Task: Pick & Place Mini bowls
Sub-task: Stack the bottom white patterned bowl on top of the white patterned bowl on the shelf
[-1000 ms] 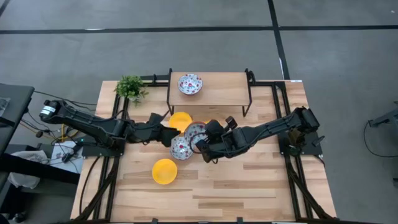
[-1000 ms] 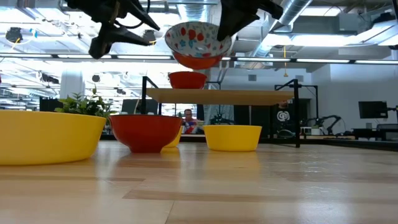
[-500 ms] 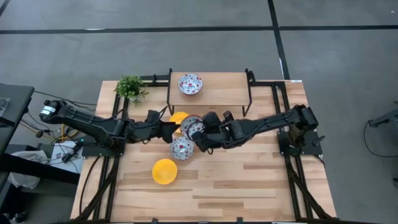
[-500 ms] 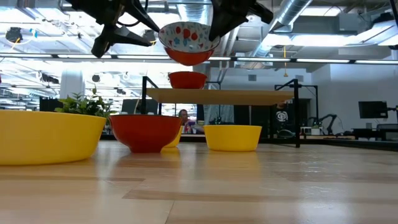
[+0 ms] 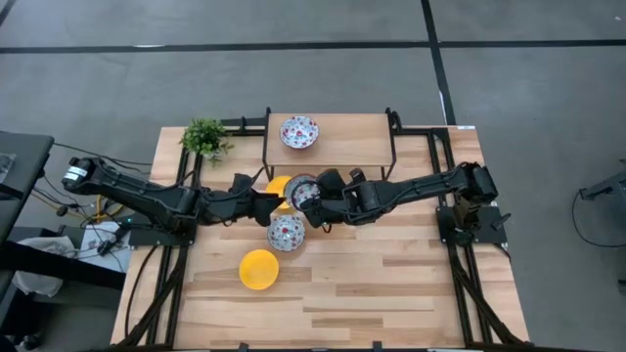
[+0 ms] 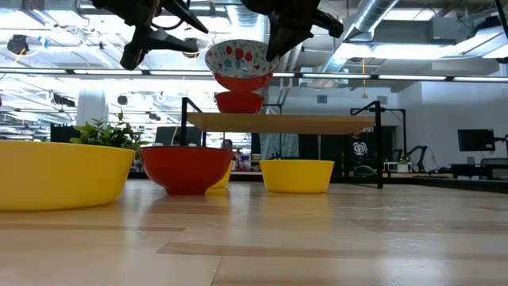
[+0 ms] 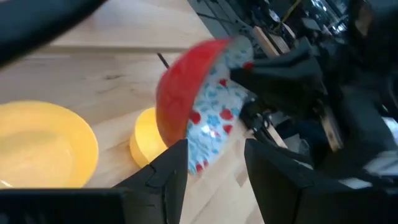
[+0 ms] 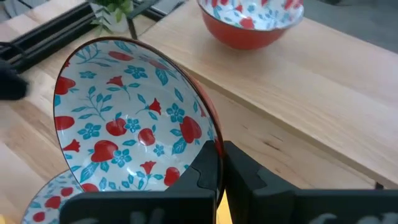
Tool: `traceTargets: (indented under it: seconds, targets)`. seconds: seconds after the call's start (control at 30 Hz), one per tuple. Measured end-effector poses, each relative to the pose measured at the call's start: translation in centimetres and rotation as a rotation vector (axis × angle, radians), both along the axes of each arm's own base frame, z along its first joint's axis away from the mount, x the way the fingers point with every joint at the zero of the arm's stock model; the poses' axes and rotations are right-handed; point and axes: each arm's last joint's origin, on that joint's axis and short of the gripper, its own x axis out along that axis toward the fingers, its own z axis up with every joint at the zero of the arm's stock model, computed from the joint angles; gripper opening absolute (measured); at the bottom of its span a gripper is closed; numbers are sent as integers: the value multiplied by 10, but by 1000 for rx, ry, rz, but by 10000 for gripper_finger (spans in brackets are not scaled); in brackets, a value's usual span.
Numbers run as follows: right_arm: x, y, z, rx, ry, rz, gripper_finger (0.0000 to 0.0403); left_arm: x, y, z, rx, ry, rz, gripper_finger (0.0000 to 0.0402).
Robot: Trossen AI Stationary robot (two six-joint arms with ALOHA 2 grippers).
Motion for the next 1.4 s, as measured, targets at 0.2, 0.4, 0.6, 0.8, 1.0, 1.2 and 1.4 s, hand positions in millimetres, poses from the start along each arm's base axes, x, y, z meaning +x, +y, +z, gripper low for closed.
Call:
traceTargets:
  seconds: [0.2, 0.4, 0.6, 0.8, 1.0, 1.2, 1.4]
  targets:
    - [8, -1, 5, -18, -53, 47, 0, 1, 8, 0, 15, 2, 32, 158]
    - [9, -1, 5, -19, -52, 52, 0, 2, 15, 0, 43, 13, 56, 158]
    - [8, 2, 5, -20, -52, 58, 0, 3, 21, 0, 41, 14, 77, 158]
    - [8, 2, 4, -18, -46, 61, 0, 2, 21, -2, 50, 45, 74, 158]
    - [8, 3, 4, -7, -47, 68, 0, 2, 21, -2, 51, 48, 76, 158]
    - [10, 3, 17, -13, -65, 93, 0, 2, 23, -2, 50, 46, 86, 158]
    - [12, 3, 26, -21, -91, 114, 0, 2, 23, -2, 52, 44, 90, 158]
